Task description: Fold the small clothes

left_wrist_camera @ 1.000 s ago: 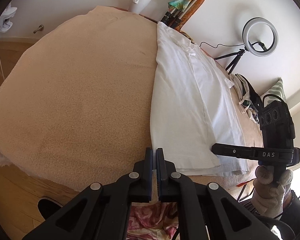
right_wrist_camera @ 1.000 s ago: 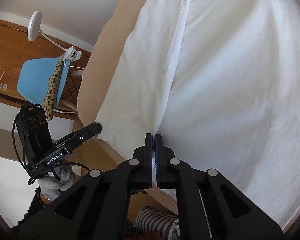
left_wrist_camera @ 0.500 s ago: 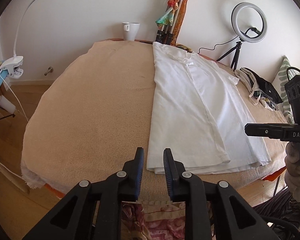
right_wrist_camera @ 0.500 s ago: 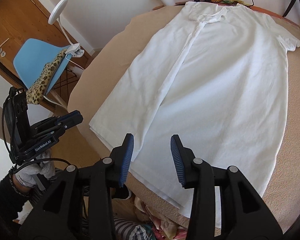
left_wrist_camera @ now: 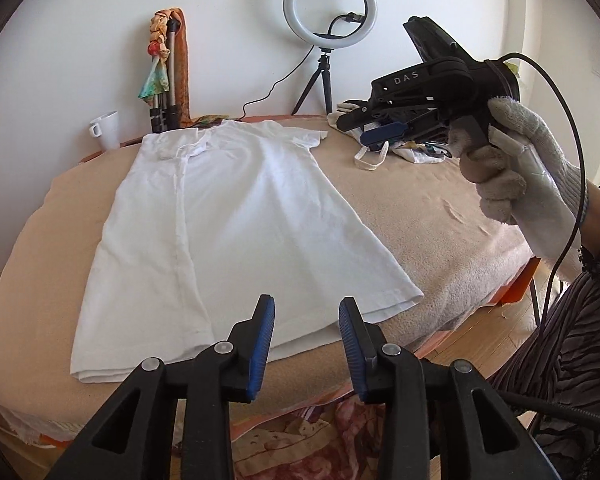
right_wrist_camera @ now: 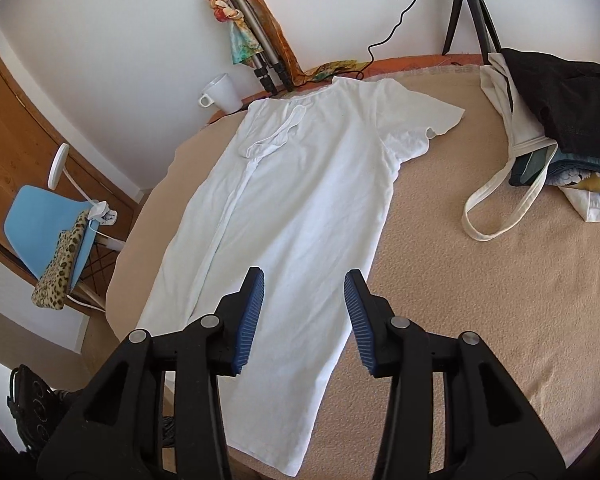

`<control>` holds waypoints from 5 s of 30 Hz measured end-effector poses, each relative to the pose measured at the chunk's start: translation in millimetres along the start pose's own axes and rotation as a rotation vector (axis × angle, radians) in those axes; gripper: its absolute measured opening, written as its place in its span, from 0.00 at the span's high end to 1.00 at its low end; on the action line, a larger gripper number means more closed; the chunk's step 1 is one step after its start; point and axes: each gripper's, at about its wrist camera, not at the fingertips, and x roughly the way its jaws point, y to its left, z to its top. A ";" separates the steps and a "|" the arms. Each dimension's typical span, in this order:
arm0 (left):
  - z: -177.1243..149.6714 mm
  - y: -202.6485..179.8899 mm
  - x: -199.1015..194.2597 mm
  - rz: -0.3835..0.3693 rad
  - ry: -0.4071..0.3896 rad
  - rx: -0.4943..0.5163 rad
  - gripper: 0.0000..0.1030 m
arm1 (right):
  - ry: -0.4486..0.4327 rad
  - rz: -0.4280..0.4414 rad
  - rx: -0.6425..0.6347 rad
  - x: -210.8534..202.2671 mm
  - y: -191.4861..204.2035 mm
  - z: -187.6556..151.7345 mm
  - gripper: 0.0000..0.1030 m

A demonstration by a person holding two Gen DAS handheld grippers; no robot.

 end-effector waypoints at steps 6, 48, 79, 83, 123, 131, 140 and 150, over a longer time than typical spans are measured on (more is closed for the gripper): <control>8.8 -50.1 36.8 -0.052 0.044 0.090 0.64 | -0.002 -0.038 0.092 15.1 -54.7 26.6 0.55; 10.4 -75.2 92.3 -0.059 0.068 0.095 0.86 | -0.008 -0.007 0.316 127.2 -115.7 116.5 0.92; -23.1 71.7 20.2 -0.098 -0.023 -0.482 1.00 | 0.009 -0.130 -0.060 203.7 77.9 146.3 0.95; -28.1 75.6 21.5 -0.069 -0.004 -0.485 0.99 | 0.055 -0.097 -0.053 226.9 83.7 141.4 0.94; 2.6 140.3 -25.2 0.026 -0.008 -0.440 0.76 | 0.183 0.067 0.078 270.6 59.7 227.1 0.94; -2.9 145.2 -20.8 0.030 0.007 -0.466 0.76 | 0.079 0.108 -0.024 230.2 47.4 231.4 0.71; 3.6 134.1 -10.4 0.026 0.024 -0.440 0.76 | 0.017 -0.062 0.152 229.9 -48.9 234.2 0.71; -1.3 140.7 -1.8 0.061 0.055 -0.471 0.76 | 0.000 -0.238 -0.003 251.7 -23.0 241.4 0.95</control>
